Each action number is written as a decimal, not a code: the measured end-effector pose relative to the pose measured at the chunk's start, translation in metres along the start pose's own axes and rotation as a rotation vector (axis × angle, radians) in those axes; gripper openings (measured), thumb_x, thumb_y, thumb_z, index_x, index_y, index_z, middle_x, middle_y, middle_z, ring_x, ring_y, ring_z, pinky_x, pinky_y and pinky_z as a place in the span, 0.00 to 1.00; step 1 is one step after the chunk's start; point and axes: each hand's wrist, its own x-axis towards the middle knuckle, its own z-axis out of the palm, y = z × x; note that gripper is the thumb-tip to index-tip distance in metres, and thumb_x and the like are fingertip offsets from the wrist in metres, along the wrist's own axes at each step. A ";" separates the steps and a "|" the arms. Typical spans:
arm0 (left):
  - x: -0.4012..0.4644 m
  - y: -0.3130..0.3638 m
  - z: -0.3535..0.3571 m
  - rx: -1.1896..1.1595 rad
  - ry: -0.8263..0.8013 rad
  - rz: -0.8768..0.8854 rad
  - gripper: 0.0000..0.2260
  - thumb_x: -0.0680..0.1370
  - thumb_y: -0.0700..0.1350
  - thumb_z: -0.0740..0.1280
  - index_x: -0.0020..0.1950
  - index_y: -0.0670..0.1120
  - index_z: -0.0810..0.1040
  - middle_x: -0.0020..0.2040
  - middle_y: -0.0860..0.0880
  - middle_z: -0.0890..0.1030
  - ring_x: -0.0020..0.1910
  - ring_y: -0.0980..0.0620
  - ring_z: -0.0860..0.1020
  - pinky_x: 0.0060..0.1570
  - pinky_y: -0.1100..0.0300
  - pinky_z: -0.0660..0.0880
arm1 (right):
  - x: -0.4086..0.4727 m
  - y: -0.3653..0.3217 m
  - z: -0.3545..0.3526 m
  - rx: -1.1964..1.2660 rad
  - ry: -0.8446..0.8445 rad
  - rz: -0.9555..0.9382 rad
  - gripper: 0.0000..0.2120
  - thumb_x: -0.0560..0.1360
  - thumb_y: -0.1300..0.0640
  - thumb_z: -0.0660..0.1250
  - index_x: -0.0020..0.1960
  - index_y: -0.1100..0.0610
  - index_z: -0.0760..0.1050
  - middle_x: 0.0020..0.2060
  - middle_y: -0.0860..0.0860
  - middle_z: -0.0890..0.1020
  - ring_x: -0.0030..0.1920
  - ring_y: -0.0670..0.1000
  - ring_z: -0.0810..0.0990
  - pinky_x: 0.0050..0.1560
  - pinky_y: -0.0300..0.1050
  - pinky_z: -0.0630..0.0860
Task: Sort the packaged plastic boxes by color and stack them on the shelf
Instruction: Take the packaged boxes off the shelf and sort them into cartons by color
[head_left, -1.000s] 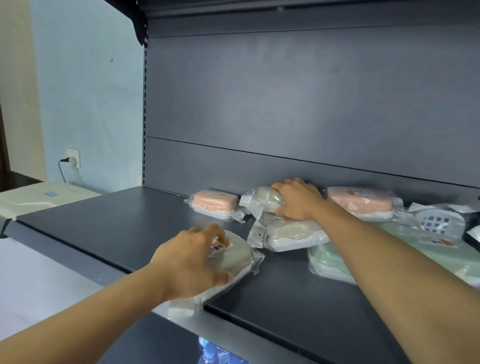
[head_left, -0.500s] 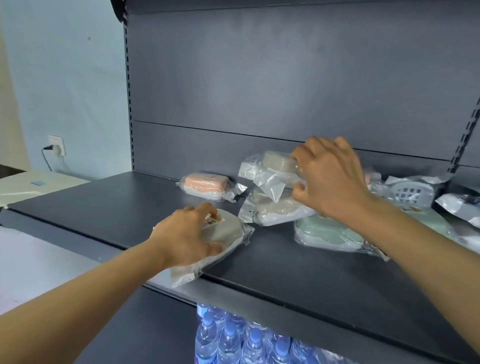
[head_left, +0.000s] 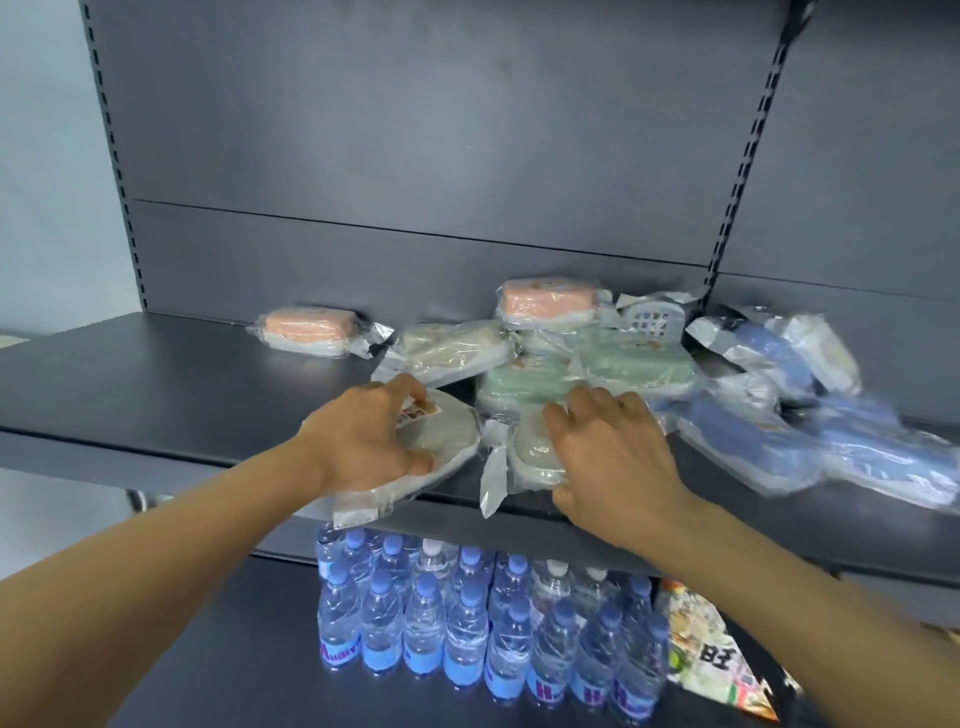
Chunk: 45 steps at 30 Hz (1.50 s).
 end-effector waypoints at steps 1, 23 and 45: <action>0.001 0.002 0.002 -0.005 -0.004 -0.001 0.25 0.69 0.57 0.72 0.63 0.57 0.67 0.58 0.53 0.75 0.54 0.50 0.75 0.57 0.52 0.74 | -0.001 0.006 -0.001 0.050 -0.058 -0.021 0.29 0.59 0.46 0.77 0.55 0.57 0.74 0.49 0.55 0.75 0.49 0.57 0.75 0.48 0.49 0.70; -0.081 0.028 0.018 -0.066 0.209 0.096 0.33 0.66 0.66 0.66 0.68 0.56 0.63 0.62 0.48 0.74 0.62 0.43 0.68 0.61 0.45 0.69 | -0.101 0.043 -0.034 0.704 -0.005 0.265 0.36 0.69 0.41 0.71 0.73 0.46 0.62 0.65 0.51 0.70 0.65 0.53 0.66 0.63 0.46 0.64; -0.284 0.115 0.247 -0.140 -0.486 0.339 0.37 0.62 0.68 0.64 0.68 0.55 0.65 0.62 0.49 0.75 0.60 0.46 0.72 0.57 0.52 0.72 | -0.521 -0.024 -0.028 0.670 -0.402 1.040 0.33 0.65 0.43 0.74 0.68 0.46 0.68 0.59 0.47 0.72 0.60 0.51 0.69 0.60 0.52 0.72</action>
